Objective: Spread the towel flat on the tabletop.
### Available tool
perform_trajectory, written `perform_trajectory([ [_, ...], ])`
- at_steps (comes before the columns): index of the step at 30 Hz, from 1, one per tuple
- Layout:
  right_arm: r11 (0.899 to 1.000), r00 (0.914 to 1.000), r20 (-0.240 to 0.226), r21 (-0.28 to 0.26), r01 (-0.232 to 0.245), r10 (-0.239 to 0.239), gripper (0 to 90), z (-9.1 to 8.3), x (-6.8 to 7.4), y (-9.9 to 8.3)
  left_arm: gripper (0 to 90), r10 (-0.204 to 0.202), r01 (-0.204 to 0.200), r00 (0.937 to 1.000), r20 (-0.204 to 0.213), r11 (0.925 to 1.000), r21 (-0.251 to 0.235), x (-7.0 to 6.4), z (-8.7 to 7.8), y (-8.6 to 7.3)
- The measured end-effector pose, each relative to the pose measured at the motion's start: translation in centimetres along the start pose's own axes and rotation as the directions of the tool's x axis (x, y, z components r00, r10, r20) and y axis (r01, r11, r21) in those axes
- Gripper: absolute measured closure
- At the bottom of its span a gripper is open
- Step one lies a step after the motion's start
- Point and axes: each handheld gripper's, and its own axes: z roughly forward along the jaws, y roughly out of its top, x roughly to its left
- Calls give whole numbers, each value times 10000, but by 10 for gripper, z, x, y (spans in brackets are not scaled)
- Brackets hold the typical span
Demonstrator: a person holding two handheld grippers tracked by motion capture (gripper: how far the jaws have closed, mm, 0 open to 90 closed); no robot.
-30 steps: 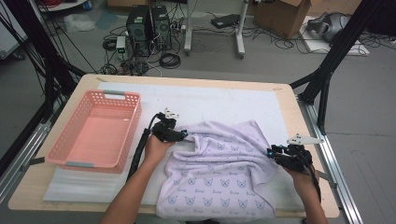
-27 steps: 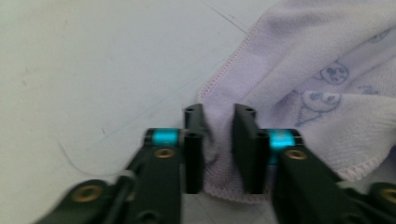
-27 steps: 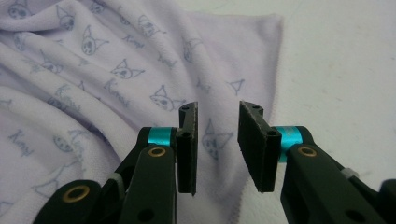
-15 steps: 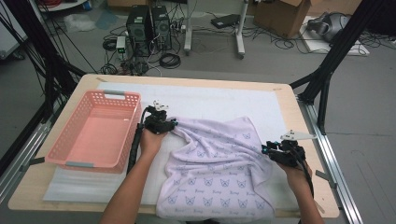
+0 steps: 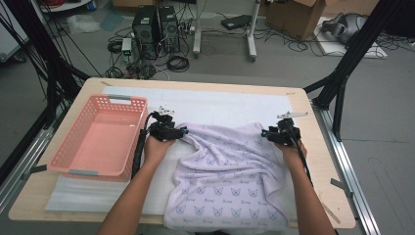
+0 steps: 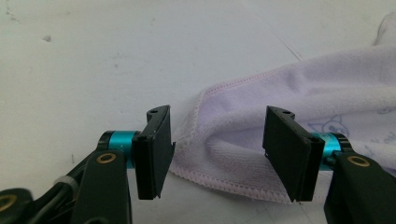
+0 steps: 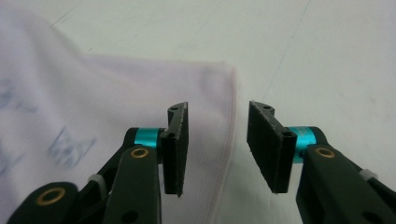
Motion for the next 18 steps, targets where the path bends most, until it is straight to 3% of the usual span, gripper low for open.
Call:
perform_trajectory([
  [2, 9999, 9997, 213, 62, 85, -87, 608, 10, 0, 7, 424, -31, 31, 10000, 10, 10000, -31, 1, 1, 0],
  [8, 9994, 9999, 150, 342, 70, -75, 552, 38, -1, 23, 424, -23, 22, 10000, -61, 10000, -29, 1, 1, 0],
  [9, 9990, 9997, 182, 420, 160, -168, 587, 40, -1, 26, 424, -21, 21, 10000, -71, 10000, 12, 1, 1, 0],
  [10, 9983, 9994, 112, 487, 334, -340, 713, 41, -1, 28, 424, -29, 29, 9999, -102, 10000, -5, 1, 1, 0],
  [11, 9963, 9980, -307, 638, 570, -551, 847, 41, -1, 31, 427, -48, 48, 9999, -122, 10000, 9, 1, 2, 0],
  [12, 9904, 9937, -175, 812, 1115, -1105, 854, 42, 1, 34, 428, -16, 16, 9999, -159, 10000, 25, 0, 2, 0],
  [13, 9840, 9872, 240, 882, 1549, -1575, 856, 42, 2, 38, 432, -29, 29, 9998, -201, 10000, 45, -1, 2, 0],
  [14, 9866, 9866, 591, 679, 1481, -1522, 857, 41, 1, 42, 438, -7, 8, 9998, -207, 10000, 53, -1, 2, 0],
  [16, 9956, 9912, 1017, -320, 881, -844, 856, 34, -7, 48, 448, 2, -1, 9999, -133, 10000, 87, -3, 1, 1],
  [18, 9924, 9897, 1367, -1089, 573, -421, 856, 27, -15, 52, 446, 43, -42, 10000, -63, 9999, 92, -6, 0, 2],
])
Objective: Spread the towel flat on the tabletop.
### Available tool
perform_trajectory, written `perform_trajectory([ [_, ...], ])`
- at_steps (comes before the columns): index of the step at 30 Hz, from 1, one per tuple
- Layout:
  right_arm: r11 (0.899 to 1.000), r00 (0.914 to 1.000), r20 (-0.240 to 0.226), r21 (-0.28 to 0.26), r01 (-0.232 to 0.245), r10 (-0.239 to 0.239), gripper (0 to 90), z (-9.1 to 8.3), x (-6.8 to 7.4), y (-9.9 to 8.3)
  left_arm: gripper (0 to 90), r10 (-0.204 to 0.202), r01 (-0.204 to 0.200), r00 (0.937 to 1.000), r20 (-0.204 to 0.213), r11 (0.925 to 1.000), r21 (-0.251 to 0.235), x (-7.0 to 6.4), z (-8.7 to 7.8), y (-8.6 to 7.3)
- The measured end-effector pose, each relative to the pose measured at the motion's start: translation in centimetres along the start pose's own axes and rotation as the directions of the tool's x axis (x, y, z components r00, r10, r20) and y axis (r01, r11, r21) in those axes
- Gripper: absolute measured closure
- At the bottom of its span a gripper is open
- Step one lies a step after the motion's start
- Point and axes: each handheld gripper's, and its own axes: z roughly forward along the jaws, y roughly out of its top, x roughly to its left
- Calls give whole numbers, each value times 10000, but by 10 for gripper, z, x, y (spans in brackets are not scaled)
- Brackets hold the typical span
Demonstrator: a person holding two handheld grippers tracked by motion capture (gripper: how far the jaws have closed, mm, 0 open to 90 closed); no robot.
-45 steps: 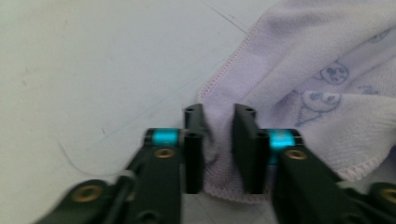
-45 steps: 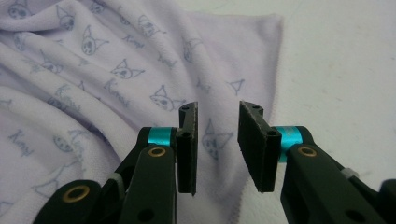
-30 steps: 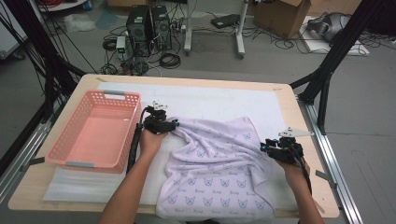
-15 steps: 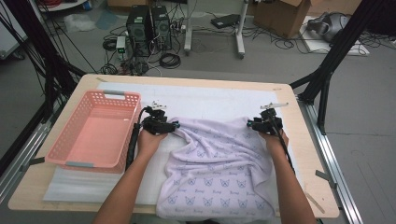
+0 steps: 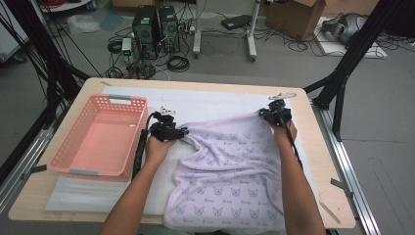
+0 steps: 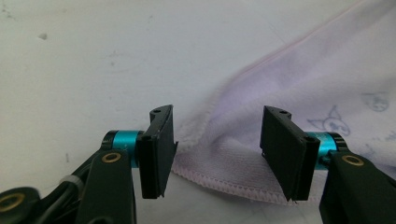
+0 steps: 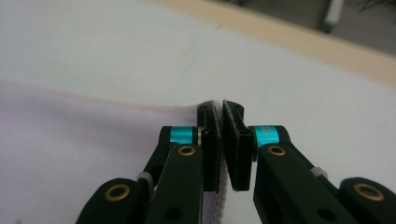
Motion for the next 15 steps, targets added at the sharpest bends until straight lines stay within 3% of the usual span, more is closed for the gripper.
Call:
perform_trajectory([
  [2, 9954, 9960, 783, -890, -361, 431, 855, -7, -7, 2, 442, -63, 63, 9999, 84, 10000, -59, -3, 0, 1],
  [4, 9832, 9862, 1085, -1468, -1082, 1248, 843, -13, -14, 1, 444, -44, 43, 9998, 180, 10000, 32, -5, 1, 1],
  [6, 9862, 9838, 1204, -1151, -1190, 1327, 776, -11, -17, -2, 448, 96, -99, 9997, 202, 9998, 149, -8, 2, 1],
  [9, 9940, 9853, 1375, -545, -950, 1017, 652, -10, -17, -6, 431, -78, 72, 9990, 443, 9999, 136, -13, 6, 0],
  [12, 9882, 9848, 928, -559, -1423, 1471, 612, -18, -23, -10, 407, -57, 49, 9986, 519, 9999, 161, -19, 14, -1],
  [15, 9876, 9872, 520, -535, -1478, 1506, 605, -27, -25, -14, 405, 104, -119, 9988, 486, 9995, 304, -26, 23, -3],
])
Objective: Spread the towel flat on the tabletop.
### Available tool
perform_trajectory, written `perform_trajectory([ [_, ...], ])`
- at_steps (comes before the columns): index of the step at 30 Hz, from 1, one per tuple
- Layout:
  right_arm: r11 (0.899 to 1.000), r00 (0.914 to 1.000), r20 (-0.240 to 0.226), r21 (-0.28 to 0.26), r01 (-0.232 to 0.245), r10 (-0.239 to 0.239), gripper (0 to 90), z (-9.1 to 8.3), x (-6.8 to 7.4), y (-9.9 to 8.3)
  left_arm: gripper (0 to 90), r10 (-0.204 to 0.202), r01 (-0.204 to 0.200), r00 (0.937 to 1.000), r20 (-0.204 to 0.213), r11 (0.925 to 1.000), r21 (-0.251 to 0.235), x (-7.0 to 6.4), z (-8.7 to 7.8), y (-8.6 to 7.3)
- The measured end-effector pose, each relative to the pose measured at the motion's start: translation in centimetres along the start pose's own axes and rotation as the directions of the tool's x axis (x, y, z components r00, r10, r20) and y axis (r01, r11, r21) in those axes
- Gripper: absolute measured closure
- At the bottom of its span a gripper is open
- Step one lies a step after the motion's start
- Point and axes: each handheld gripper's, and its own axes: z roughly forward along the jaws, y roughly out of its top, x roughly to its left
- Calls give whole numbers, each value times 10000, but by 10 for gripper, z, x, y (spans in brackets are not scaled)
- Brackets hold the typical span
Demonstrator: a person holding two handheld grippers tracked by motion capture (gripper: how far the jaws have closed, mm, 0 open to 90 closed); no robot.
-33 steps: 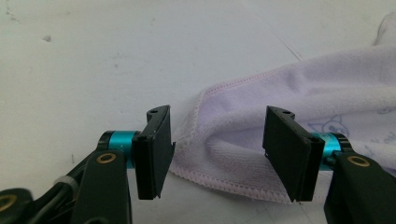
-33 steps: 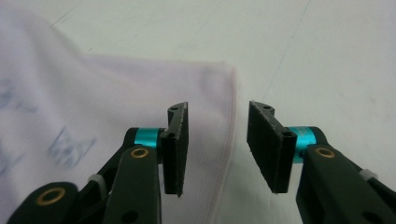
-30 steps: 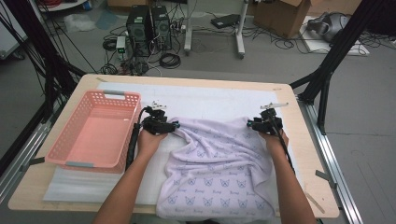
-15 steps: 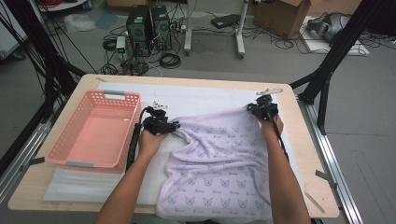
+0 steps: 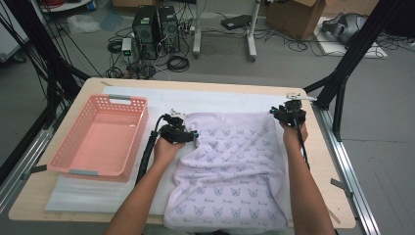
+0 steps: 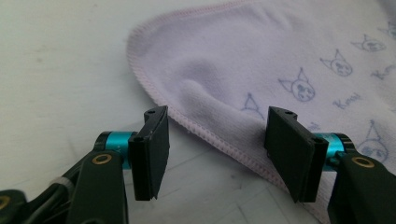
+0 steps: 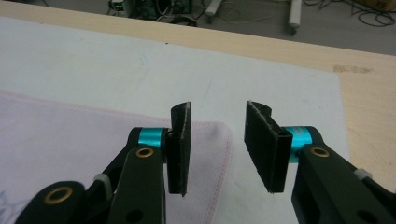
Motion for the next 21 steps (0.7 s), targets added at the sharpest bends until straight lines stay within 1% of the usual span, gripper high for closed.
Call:
perform_trajectory([
  [1, 10000, 9999, -98, -18, 27, -27, 604, -3, -1, -1, 394, 180, -181, 9997, -193, 9998, -68, -3, 1, 0],
  [3, 10000, 9998, -205, 20, 83, -82, 603, -9, -3, -2, 409, 473, -475, 9980, -419, 9989, -48, -8, 4, 0],
  [4, 10000, 9997, -246, 24, 80, -80, 603, -11, -3, -3, 475, 610, -613, 9976, -313, 9981, -84, -9, 4, 0],
  [5, 10000, 9996, -279, 64, 37, -36, 602, -13, -4, -4, 590, 617, -617, 9981, -16, 9981, -91, -10, 4, 1],
  [6, 10000, 9995, -306, 60, 8, -6, 601, -14, -5, -6, 709, 687, -686, 9976, 65, 9976, -135, -11, 5, 1],
  [7, 9999, 9993, -354, 74, -71, 73, 598, -15, -6, -7, 815, 789, -790, 9969, -79, 9968, -122, -12, 4, 3],
  [8, 9999, 9989, -448, 91, -105, 109, 591, -16, -6, -8, 860, 865, -869, 9954, -416, 9962, -75, -12, 4, 5],
  [9, 9998, 9985, -521, 159, -137, 145, 590, -16, -6, -9, 873, 827, -839, 9933, -807, 9964, -119, -8, 2, 8],
  [10, 9998, 9979, -635, 194, -65, 77, 590, -16, -5, -10, 875, 634, -669, 9914, -1144, 9974, -268, -2, 0, 10],
  [11, 9997, 9972, -744, 237, -34, 52, 591, -17, -4, -11, 877, 396, -468, 9882, -1483, 9979, -448, 7, -2, 12],
  [12, 9997, 9964, -851, 251, 25, -4, 590, -18, -3, -12, 878, 219, -330, 9846, -1737, 9976, -613, 16, -6, 13],
  [13, 9996, 9952, -975, 278, 86, -58, 590, -19, -1, -13, 878, 77, -237, 9798, -1998, 9967, -778, 24, -9, 14],
  [14, 9995, 9937, -1119, 310, 112, -77, 583, -20, 0, -15, 878, 32, -221, 9764, -2158, 9961, -851, 31, -12, 14],
  [15, 9991, 9911, -1329, 410, 107, -52, 576, -20, 1, -16, 877, -8, -195, 9762, -2168, 9956, -912, 36, -15, 14],
  [16, 9988, 9883, -1518, 456, 190, -118, 574, -21, 3, -17, 872, -76, -142, 9775, -2109, 9948, -1013, 40, -17, 14],
  [17, 9984, 9869, -1599, 473, 312, -232, 574, -23, 5, -18, 846, -246, 33, 9806, -1946, 9940, -1091, 43, -18, 13],
  [18, 9979, 9850, -1686, 459, 448, -365, 572, -24, 6, -19, 742, -547, 340, 9826, -1778, 9925, -1176, 44, -19, 13],
  [19, 9978, 9843, -1717, 447, 493, -409, 570, -26, 7, -20, 627, -827, 643, 9852, -1503, 9903, -1235, 45, -19, 13],
  [20, 9979, 9832, -1783, 456, 466, -378, 569, -27, 8, -21, 545, -953, 795, 9868, -1308, 9894, -1212, 44, -19, 13],
  [21, 9980, 9825, -1824, 425, 470, -385, 566, -28, 9, -22, 505, -922, 791, 9890, -1158, 9905, -1127, 43, -19, 13],
])
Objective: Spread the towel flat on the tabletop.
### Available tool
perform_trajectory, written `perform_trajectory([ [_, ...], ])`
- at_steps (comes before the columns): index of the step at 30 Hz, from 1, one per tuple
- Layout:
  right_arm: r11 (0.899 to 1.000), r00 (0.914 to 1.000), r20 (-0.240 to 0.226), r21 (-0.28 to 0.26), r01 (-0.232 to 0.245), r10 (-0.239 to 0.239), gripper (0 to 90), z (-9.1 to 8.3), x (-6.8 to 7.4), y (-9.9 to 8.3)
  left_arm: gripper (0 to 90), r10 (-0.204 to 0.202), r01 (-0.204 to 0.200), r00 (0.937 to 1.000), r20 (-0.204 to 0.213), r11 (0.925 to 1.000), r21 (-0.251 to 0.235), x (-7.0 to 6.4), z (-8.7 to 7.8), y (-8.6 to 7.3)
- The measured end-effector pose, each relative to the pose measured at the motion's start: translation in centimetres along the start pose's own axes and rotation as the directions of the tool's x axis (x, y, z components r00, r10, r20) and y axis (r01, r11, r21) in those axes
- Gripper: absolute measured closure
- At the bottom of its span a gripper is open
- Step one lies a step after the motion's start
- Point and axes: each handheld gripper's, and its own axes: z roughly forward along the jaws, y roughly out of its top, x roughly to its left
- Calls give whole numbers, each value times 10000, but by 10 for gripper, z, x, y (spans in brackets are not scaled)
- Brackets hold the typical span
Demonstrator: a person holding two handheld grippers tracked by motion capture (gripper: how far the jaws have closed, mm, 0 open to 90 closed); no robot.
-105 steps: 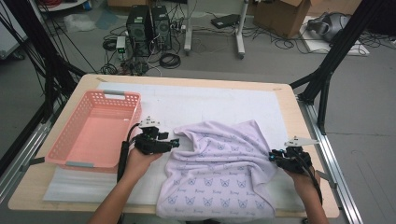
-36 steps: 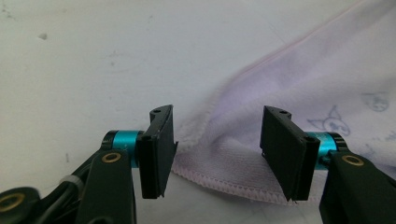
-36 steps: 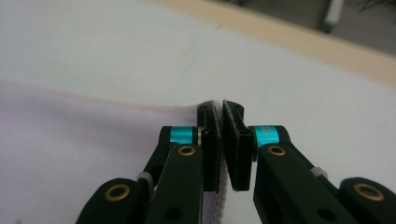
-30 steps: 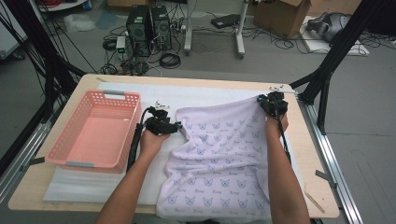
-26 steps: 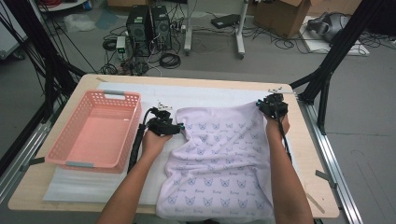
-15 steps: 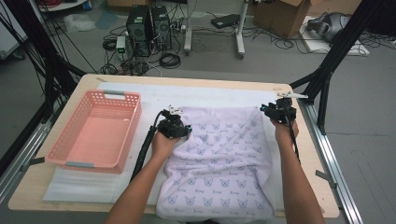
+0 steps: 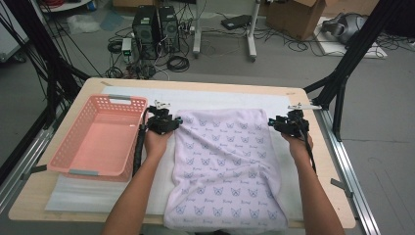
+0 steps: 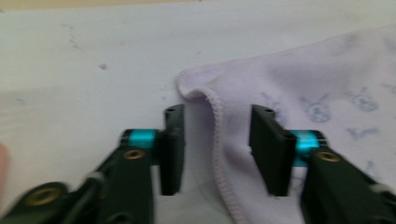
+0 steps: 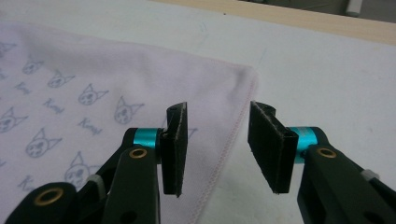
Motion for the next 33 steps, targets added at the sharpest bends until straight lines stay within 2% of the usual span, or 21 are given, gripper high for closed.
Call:
perform_trajectory([
  [3, 9999, 9999, -128, 52, 106, -105, 563, -4, 3, -4, 434, 136, -147, 9991, 390, 9995, 275, -6, -2, -3],
  [6, 9995, 9996, -146, 198, 237, -235, 559, -8, 6, -11, 425, 280, -299, 9981, 550, 9990, 344, -12, -6, -8],
  [8, 9968, 9994, -245, 752, 264, -246, 526, -9, 8, -14, 420, 246, -273, 9977, 630, 9987, 423, -16, -9, -12],
  [9, 9949, 9990, -361, 960, 296, -262, 526, -9, 10, -16, 412, 391, -425, 9971, 654, 9977, 520, -17, -10, -14],
  [11, 9901, 9978, -458, 1299, 536, -480, 529, -9, 16, -18, 409, 447, -494, 9963, 738, 9968, 625, -20, -12, -19],
  [13, 9848, 9951, -433, 1459, 947, -892, 535, -8, 23, -23, 405, 566, -627, 9953, 786, 9950, 781, -22, -12, -25],
  [14, 9797, 9943, -376, 1708, 1052, -1002, 536, -6, 26, -26, 402, 612, -700, 9943, 878, 9924, 1012, -21, -12, -27],
  [15, 9762, 9947, -327, 1912, 1023, -979, 540, -5, 27, -30, 388, 619, -735, 9934, 966, 9899, 1213, -21, -11, -28],
  [18, 9768, 9956, -392, 1939, 906, -846, 559, -2, 28, -41, 378, 687, -831, 9914, 1113, 9881, 1297, -23, -13, -27],
  [19, 9801, 9955, -284, 1751, 935, -899, 601, -3, 29, -44, 398, 926, -1073, 9897, 1094, 9847, 1372, -25, -13, -28],
  [20, 9806, 9949, -200, 1684, 1007, -988, 658, -4, 29, -45, 416, 1309, -1421, 9875, 873, 9803, 1373, -29, -12, -29],
  [21, 9789, 9939, -314, 1724, 1096, -1058, 844, -4, 28, -44, 478, 1771, -1833, 9826, 550, 9729, 1413, -31, -13, -29],
  [22, 9770, 9912, -444, 1687, 1301, -1243, 859, -4, 28, -44, 599, 1579, -1674, 9844, 781, 9766, 1353, -30, -13, -28],
  [23, 9743, 9888, -284, 1683, 1495, -1468, 866, -2, 29, -43, 783, 1477, -1594, 9846, 936, 9782, 1332, -29, -13, -28],
  [24, 9749, 9880, -130, 1611, 1538, -1537, 867, -1, 30, -42, 837, 1555, -1659, 9840, 871, 9777, 1291, -30, -12, -28],
  [26, 9801, 9892, 106, 1377, 1431, -1459, 871, 4, 28, -41, 853, 1669, -1726, 9841, 603, 9791, 1075, -31, -9, -27],
  [27, 9835, 9906, 229, 1245, 1310, -1348, 872, 6, 26, -41, 856, 1461, -1491, 9885, 401, 9850, 871, -29, -8, -26],
  [29, 9884, 9916, 578, 1061, 1091, -1157, 873, 11, 21, -39, 858, 787, -787, 9969, 17, 9957, 486, -23, -3, -25],
  [30, 9895, 9897, 870, 996, 1051, -1139, 874, 12, 18, -38, 860, 529, -525, 9985, -137, 9981, 330, -18, -1, -25],
  [32, 9941, 9892, 1216, 799, 730, -824, 875, 16, 12, -36, 860, -85, 87, 9999, -108, 9998, 191, -12, 4, -23],
  [33, 9963, 9898, 1289, 688, 520, -605, 879, 17, 10, -35, 860, -139, 141, 9998, -141, 9998, 135, -11, 5, -21],
])
